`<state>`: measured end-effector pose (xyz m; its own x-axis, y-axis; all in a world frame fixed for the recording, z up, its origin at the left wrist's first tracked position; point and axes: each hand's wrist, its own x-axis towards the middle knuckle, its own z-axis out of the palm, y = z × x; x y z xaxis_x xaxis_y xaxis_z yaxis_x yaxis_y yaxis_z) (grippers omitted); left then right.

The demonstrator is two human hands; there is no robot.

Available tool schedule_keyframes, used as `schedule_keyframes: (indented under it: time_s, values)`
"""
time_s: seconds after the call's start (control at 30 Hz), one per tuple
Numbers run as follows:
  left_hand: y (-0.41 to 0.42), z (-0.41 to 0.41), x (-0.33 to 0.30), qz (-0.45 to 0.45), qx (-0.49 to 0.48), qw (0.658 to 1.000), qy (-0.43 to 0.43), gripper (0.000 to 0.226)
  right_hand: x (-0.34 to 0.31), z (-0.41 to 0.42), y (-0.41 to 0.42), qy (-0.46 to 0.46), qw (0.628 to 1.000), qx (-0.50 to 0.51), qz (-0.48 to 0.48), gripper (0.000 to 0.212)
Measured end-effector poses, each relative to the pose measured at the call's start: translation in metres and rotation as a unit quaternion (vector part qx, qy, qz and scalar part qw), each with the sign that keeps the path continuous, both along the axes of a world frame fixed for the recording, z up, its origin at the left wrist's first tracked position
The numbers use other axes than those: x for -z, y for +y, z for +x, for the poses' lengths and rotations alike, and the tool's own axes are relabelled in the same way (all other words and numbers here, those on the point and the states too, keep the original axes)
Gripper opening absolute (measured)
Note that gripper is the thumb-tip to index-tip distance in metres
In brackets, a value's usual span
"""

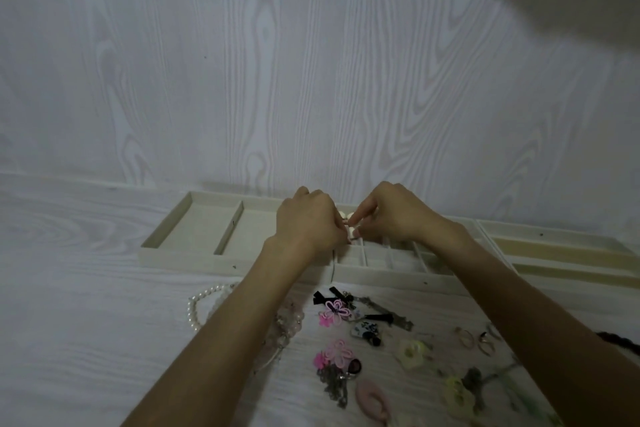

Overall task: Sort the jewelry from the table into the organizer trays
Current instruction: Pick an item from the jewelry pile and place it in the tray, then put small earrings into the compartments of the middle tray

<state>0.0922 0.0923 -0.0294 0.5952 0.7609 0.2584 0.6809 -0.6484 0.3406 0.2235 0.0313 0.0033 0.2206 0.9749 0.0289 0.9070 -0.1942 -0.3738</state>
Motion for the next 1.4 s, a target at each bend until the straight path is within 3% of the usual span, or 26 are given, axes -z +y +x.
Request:
schedule_keyframes:
  time_s: [0.23,0.43,0.6,0.83,0.97,1.1,1.2,1.27,1.4]
  values:
    - [0.002,-0.002,-0.003,-0.02,0.018,0.999,0.022,0.023,0.003,-0.012,0.003,-0.079,0.994,0.069,0.024,0.009]
    - [0.007,-0.005,-0.008,-0.053,0.058,0.993,0.083,0.033,0.003,-0.011,0.006,-0.067,0.994,0.082,0.006,0.011]
    - [0.009,-0.02,-0.025,-0.113,0.071,0.99,0.043,0.024,-0.009,-0.007,-0.017,0.024,0.998,0.057,0.029,0.008]
    - [-0.039,-0.066,-0.032,-0.067,0.059,0.995,-0.033,0.015,-0.018,-0.019,-0.093,0.153,0.987,-0.021,0.035,0.009]
    - [-0.067,-0.092,-0.01,-0.106,0.071,0.989,-0.079,0.01,-0.013,-0.035,-0.114,0.106,0.992,-0.061,-0.04,0.008]
    - [-0.078,-0.1,0.0,-0.148,0.135,0.977,-0.072,0.015,-0.018,-0.048,-0.128,0.064,0.987,-0.087,-0.118,0.009]
    - [-0.089,-0.098,-0.001,-0.146,0.161,0.973,-0.076,0.015,-0.009,-0.061,-0.134,0.027,0.98,-0.076,-0.183,0.026]
    - [-0.095,-0.095,0.002,-0.151,0.193,0.968,-0.055,0.015,0.0,-0.069,-0.135,0.009,0.98,-0.05,-0.194,0.033]
    - [-0.097,-0.092,0.007,-0.129,0.215,0.968,-0.003,0.02,0.005,-0.077,-0.134,0.013,0.983,-0.042,-0.18,0.029]
